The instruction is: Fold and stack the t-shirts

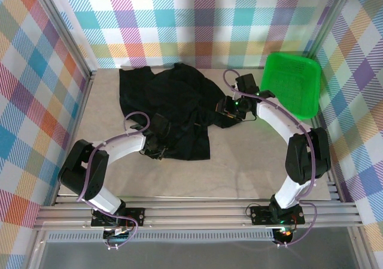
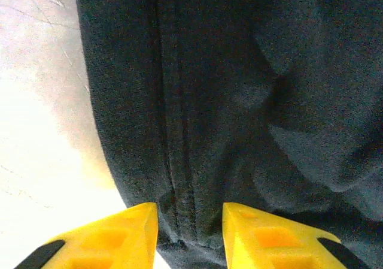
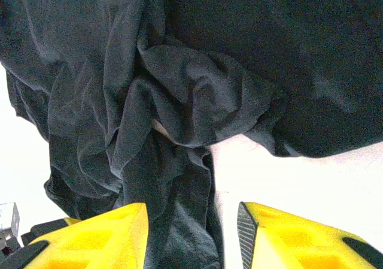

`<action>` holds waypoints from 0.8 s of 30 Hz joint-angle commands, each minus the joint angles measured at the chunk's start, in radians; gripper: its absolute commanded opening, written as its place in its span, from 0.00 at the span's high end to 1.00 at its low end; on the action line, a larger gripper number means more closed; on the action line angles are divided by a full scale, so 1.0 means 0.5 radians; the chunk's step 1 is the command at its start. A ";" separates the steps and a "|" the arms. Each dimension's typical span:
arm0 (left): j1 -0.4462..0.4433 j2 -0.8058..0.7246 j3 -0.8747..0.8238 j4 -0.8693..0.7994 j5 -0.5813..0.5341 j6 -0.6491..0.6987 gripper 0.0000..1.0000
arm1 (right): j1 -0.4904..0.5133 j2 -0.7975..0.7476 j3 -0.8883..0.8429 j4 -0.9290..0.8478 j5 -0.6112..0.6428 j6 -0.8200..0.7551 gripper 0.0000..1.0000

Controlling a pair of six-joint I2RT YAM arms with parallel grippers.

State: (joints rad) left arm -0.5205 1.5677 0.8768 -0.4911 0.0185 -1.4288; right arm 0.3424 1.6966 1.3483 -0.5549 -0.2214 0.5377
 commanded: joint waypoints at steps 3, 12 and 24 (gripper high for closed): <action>-0.026 0.032 0.038 -0.023 -0.006 -0.005 0.70 | -0.025 -0.036 0.015 -0.002 -0.062 -0.014 0.56; -0.032 0.079 0.030 0.053 -0.013 0.000 0.68 | -0.027 -0.046 -0.011 -0.002 -0.074 -0.011 0.56; -0.033 -0.238 0.185 -0.390 -0.282 0.082 1.00 | -0.055 -0.069 -0.028 -0.022 0.011 -0.011 0.56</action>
State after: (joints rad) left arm -0.5266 1.5478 0.9119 -0.5434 -0.0368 -1.4155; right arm 0.3309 1.6966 1.3479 -0.5549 -0.2379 0.5377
